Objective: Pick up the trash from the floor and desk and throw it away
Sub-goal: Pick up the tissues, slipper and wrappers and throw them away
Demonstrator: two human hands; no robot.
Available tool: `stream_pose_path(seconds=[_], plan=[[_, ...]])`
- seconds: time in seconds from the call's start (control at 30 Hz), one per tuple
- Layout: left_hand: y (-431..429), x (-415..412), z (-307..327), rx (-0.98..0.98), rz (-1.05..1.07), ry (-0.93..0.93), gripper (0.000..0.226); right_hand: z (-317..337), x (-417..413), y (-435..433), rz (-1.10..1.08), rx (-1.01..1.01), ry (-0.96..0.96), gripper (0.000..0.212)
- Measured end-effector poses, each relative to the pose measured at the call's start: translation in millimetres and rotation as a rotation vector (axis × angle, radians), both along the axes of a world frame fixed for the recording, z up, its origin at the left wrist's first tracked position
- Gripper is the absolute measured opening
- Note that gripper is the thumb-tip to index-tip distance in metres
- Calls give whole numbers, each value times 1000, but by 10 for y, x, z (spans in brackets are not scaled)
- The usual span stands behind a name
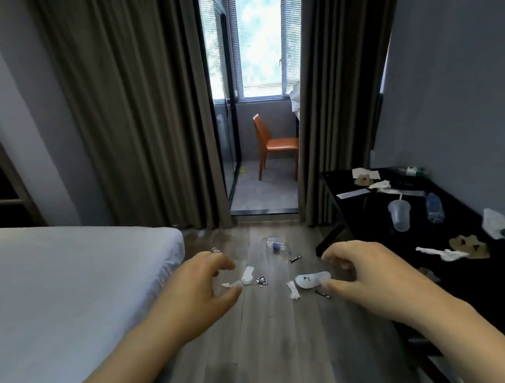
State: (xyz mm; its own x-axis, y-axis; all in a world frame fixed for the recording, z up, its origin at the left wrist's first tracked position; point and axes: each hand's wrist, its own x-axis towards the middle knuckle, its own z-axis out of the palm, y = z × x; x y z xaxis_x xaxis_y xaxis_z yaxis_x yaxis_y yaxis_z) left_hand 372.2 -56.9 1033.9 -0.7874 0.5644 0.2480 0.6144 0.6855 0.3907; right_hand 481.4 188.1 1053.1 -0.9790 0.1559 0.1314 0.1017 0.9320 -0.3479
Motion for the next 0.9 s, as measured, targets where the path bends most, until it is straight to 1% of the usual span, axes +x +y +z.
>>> stream_pose_path(seconds=[0.1, 0.33, 0.5, 0.63, 0.8, 0.9], plan=[[135, -478, -116, -9, -19, -8, 27, -82, -418, 171, -24, -33, -15, 39], [407, -1807, -275, 20, -58, -46, 35, -251, -1610, 446, -113, -118, -42, 39], [599, -2747, -388, -29, -94, -74, 34, -359, -2455, 586, -150, -127, -85, 40], [815, -3315, -539, -18, -114, -143, 32, -512, -2961, 769, -181, -159, -124, 39], [1203, -3998, -689, -8, -129, -126, 33, -713, -3637, 1126, -179, -173, -157, 41], [1450, -4440, -771, 1, -112, -135, 31, -812, -4137, 1395, -163, -192, -144, 38]])
